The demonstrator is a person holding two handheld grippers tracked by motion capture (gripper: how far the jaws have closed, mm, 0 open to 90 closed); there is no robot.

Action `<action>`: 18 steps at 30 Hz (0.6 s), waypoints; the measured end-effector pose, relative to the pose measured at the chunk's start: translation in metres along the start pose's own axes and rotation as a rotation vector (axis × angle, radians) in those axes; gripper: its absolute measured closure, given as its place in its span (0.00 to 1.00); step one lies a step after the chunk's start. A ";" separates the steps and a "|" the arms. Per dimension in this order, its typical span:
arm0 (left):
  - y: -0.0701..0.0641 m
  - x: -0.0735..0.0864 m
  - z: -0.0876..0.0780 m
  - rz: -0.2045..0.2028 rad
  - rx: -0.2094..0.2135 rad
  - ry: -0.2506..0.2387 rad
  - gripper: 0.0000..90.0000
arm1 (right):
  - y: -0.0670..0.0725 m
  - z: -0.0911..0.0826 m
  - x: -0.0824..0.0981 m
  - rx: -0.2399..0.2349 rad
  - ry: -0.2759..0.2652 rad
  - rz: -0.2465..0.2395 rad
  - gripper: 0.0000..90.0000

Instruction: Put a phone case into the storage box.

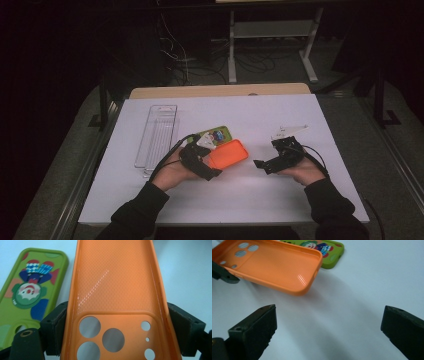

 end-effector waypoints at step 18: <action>0.005 0.001 -0.002 -0.043 -0.016 0.002 0.18 | 0.021 0.031 0.010 0.018 -0.054 0.060 0.00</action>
Point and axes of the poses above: each handheld gripper's, and its own axes: z roughly forward along the jaws, x roughly out of its underside, y roughly to its left, the point moved 6 cm from there along z, roughly forward along the jaws, and after that the axes turned 9 degrees about x, right-handed, at the moved point
